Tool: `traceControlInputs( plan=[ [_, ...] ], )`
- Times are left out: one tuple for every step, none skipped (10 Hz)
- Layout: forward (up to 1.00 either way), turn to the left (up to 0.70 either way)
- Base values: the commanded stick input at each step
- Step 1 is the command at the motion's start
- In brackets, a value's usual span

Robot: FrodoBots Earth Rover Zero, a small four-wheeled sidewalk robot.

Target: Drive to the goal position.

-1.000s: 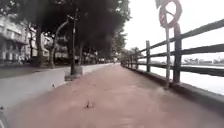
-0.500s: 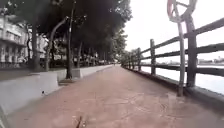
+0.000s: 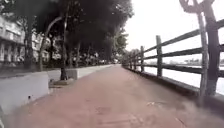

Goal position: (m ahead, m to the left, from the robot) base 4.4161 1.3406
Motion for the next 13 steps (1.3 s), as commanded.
traceControlInputs(
  plan=[
    [0.94,0.0],
    [0.94,0.0],
    [0.94,0.0],
    [0.94,0.0],
    [0.94,0.0],
    [0.94,0.0],
    [0.94,0.0],
    [0.94,0.0],
    [0.94,0.0],
    [0.94,0.0],
    [0.94,0.0],
    [0.94,0.0],
    [0.94,0.0]
  ],
)
